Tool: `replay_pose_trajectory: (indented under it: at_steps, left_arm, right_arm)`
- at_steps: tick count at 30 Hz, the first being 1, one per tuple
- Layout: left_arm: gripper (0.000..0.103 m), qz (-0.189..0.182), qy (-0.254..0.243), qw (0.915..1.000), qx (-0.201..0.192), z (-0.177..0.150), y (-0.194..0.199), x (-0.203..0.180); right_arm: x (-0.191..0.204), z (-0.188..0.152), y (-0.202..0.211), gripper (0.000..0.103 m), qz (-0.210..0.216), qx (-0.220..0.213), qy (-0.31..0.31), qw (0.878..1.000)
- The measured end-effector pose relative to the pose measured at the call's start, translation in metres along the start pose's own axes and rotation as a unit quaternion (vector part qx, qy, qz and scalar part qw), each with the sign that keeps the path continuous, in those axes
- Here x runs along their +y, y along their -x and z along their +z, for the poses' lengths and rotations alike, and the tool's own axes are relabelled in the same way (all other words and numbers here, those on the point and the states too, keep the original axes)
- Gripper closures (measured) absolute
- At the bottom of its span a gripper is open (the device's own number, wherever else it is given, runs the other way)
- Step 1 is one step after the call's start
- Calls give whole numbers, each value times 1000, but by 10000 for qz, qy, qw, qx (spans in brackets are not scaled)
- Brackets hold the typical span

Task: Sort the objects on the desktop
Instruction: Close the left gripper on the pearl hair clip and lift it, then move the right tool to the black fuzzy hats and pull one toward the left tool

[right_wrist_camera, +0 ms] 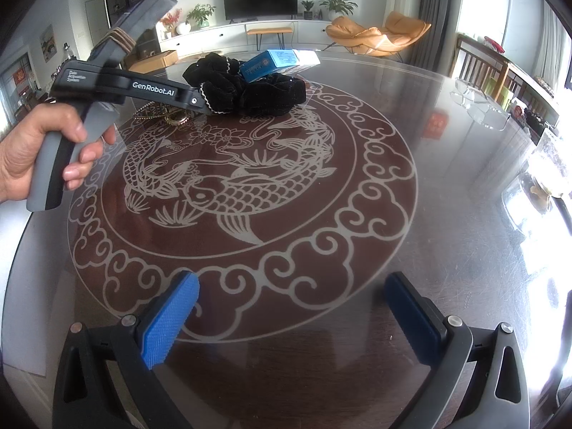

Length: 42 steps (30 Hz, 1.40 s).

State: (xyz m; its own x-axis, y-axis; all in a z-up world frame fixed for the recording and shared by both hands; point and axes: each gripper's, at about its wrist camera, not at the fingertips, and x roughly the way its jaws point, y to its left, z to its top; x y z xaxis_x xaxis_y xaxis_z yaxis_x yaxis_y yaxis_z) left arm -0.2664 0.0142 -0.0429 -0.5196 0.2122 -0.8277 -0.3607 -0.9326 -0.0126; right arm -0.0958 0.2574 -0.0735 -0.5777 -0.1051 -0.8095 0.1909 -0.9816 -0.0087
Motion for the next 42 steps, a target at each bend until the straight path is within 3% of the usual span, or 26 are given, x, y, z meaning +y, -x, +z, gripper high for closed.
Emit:
replay_pose_trajectory:
  at_steps: [1,3,12,18,31,33,35,42]
  left_arm:
    - [57,59,72,9999,-78,-4,4,0]
    - [57,-75,346,9993,-122,-11,10,5]
    - [57,683,889,9934,-236,-103,70,-13]
    - [57,876,767,9926,-344,-160,105,-23]
    - [56,767,878,9924,-393,-174,111,-27]
    - [56,796,862,9923,-386,-173,111,-26]
    - [56,800,860,9923,-386,-174,112,-26]
    - [55,812,852,9923,-382,-173,111,-26]
  right_arm:
    - [0,0,0,0,0,0,0,10000]
    - [0,0,0,0,0,-1,0,10000]
    - [0,0,-1,0,1,0,0,10000]
    - [0,0,-1,0,0,-1,-1,10000]
    - [0,0,-1,0,6,-7,-1,10000]
    - [-3,3,0,0,257,-68,14,9996]
    - [-10,21,-6,0,634,-104,60,9979]
    - [-7,130,-48,0,903,-205,329,9952]
